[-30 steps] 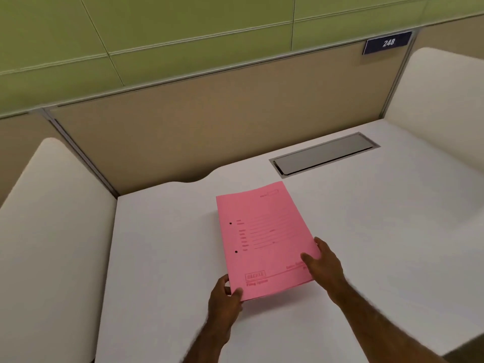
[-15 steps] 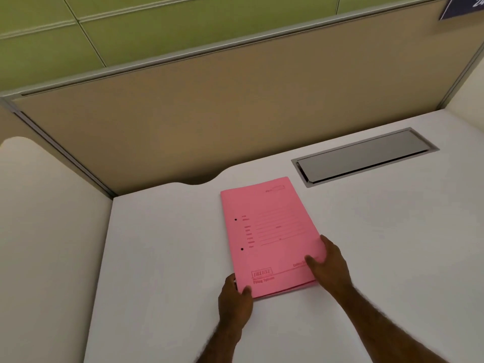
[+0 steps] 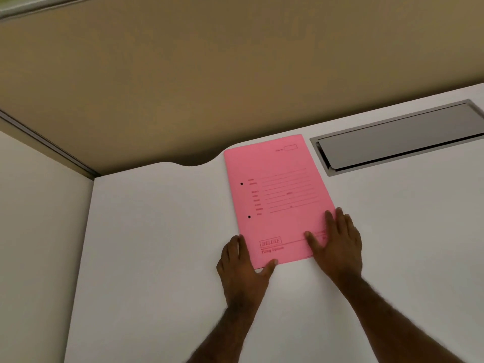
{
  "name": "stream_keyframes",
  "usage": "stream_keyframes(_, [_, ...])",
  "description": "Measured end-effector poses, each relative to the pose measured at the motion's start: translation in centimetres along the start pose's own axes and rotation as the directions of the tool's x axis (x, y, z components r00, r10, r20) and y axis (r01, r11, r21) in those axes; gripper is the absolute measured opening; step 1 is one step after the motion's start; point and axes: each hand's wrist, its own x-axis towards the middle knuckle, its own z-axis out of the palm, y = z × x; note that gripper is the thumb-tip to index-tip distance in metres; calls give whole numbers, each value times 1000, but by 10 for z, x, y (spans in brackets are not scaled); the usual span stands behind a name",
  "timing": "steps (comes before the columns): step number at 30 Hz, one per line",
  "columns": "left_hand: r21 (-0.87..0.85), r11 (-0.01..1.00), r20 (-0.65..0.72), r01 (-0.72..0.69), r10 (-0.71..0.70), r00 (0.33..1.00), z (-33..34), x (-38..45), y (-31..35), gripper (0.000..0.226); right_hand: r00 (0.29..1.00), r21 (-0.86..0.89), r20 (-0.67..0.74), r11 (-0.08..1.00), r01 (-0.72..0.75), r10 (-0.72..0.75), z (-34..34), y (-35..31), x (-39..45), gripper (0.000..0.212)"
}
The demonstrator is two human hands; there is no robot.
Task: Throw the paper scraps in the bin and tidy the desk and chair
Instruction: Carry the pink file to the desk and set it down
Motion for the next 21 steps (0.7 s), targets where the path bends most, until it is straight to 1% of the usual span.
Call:
stream_keyframes(4, [21, 1000, 64, -9, 8, 998, 5, 2, -4, 101, 999, -44, 39, 999, 1, 1, 1, 3, 2, 86])
stream_keyframes(7, [25, 1000, 96, -4, 1, 995, 0, -2, -4, 101, 1000, -37, 29, 999, -8, 9, -7, -1, -8, 84])
stream_keyframes(9, [50, 999, 114, -13, 7, 993, -6, -8, -4, 99, 999, -41, 26, 999, 21, -20, -15, -6, -21, 83])
stream_keyframes(14, [96, 994, 130, -46, 33, 991, -31, -38, -4, 95, 998, -56, 40, 997, 49, -46, -35, -18, -68, 82])
stream_keyframes(21, [139, 987, 122, -78, 61, 991, -76, -96, -9, 86, 996, 4, 46, 997, 73, -73, -61, -30, -149, 84])
